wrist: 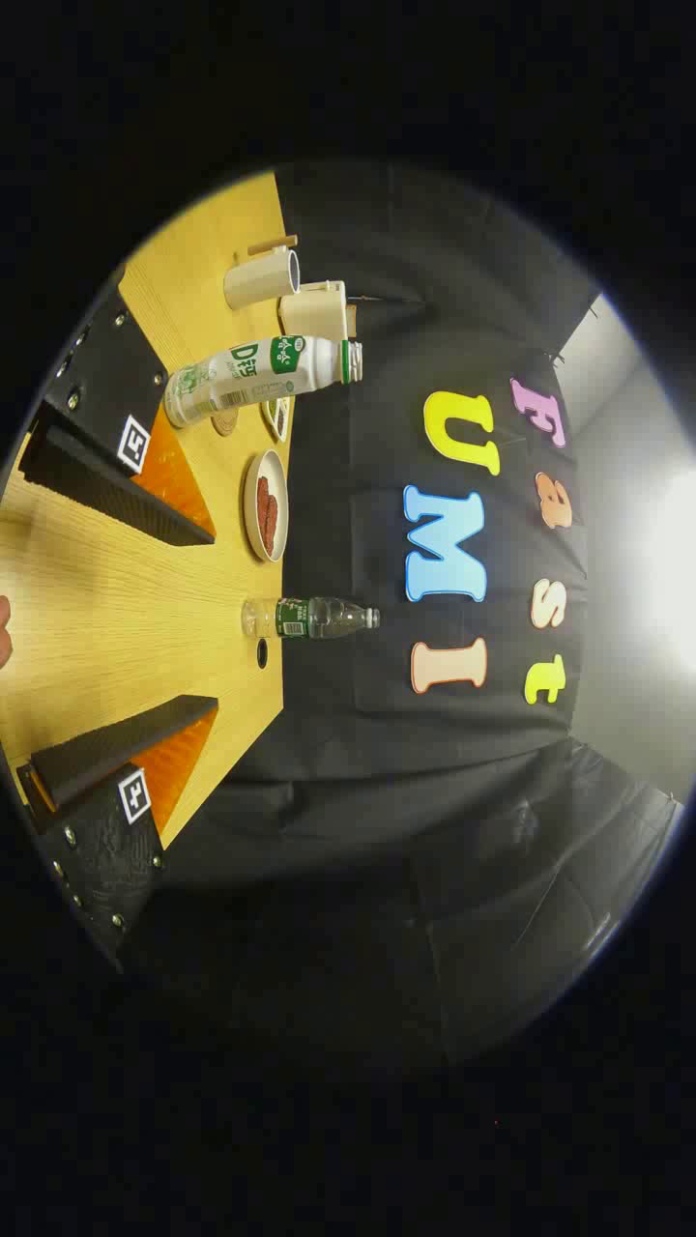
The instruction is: Take the bottle from table, then pour the juice into the cup, finally place the bottle on the coaster
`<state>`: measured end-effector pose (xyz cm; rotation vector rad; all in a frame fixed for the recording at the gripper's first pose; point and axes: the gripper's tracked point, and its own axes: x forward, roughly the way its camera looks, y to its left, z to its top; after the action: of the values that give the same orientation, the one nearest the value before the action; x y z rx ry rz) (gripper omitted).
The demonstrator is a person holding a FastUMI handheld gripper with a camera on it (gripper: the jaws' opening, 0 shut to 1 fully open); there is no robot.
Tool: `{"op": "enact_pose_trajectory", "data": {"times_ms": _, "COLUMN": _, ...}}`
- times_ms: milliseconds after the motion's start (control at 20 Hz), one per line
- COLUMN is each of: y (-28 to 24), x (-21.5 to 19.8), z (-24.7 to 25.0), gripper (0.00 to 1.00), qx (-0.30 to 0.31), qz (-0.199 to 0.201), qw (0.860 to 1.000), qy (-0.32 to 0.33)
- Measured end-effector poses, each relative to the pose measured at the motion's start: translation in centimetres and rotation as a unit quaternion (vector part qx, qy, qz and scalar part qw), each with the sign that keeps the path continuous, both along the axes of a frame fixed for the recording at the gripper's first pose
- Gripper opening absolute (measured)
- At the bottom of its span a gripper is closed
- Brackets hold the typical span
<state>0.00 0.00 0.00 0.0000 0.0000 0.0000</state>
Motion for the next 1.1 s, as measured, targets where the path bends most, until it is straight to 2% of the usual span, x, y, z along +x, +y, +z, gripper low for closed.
{"op": "enact_pose_trajectory", "data": {"times_ms": 1100, "y": -0.26, "x": 0.81, "z": 0.78, "gripper": 0.95, "qx": 0.011, "qz": -0.003, "qw": 1.0, "qy": -0.017}}
